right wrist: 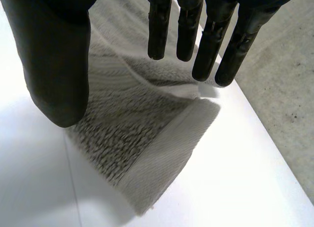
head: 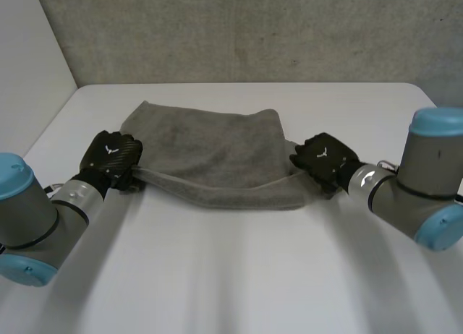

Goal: Fold the towel.

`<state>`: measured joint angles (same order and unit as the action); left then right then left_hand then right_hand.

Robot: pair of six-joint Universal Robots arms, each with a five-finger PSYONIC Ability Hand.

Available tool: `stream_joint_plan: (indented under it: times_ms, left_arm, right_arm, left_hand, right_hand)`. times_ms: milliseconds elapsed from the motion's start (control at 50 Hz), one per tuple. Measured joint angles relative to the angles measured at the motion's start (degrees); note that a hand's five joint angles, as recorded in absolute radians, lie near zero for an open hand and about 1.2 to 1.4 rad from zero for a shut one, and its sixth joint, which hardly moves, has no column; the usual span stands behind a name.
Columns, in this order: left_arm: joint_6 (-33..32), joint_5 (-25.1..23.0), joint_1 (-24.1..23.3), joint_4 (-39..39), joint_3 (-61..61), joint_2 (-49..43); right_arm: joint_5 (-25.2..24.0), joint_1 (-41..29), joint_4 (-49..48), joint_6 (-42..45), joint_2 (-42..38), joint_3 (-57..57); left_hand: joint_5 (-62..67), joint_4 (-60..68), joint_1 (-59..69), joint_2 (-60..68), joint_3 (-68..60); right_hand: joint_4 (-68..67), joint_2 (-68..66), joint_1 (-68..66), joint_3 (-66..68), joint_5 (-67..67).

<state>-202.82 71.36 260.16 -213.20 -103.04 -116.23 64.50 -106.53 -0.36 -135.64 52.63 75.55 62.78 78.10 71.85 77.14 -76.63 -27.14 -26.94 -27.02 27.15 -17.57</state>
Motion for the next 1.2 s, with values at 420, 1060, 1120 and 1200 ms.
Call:
stream_joint_plan:
  times_ms: [420, 1060, 1120, 1200]
  left_arm:
    - [-0.1, -0.2, 0.0, 0.0, -0.2, 0.0]
    - [-0.4, -0.1, 0.0, 0.0, -0.2, -0.3]
    - [-0.5, 0.0, 0.0, 0.0, -0.2, -0.6]
    - [-0.5, 0.0, 0.0, -0.1, 0.0, -1.3]
  right_arm:
    - [2.3, -1.2, 28.3, -4.4, -17.5, -34.0]
    - [5.2, -0.2, 33.4, -4.6, -14.0, -32.2]
    - [4.9, 0.5, 32.3, -5.2, -10.8, -28.3]
    - [4.4, 2.0, 29.1, -7.5, -5.9, -22.7]
  left_hand:
    - [0.0, 0.0, 0.0, 0.0, 0.0]
    - [0.0, 0.0, 0.0, 0.0, 0.0]
    - [0.0, -0.6, 0.0, -0.3, 0.1]
    - [-1.0, -6.9, -0.3, -6.0, 5.2]
  right_hand:
    - [-0.1, 0.0, -0.5, 0.4, -0.6]
    - [-49.2, -47.9, -48.2, 48.4, -48.5]
    - [-49.2, -47.9, -48.3, 48.4, -48.5]
    - [-49.2, -47.9, -48.3, 48.4, -48.5]
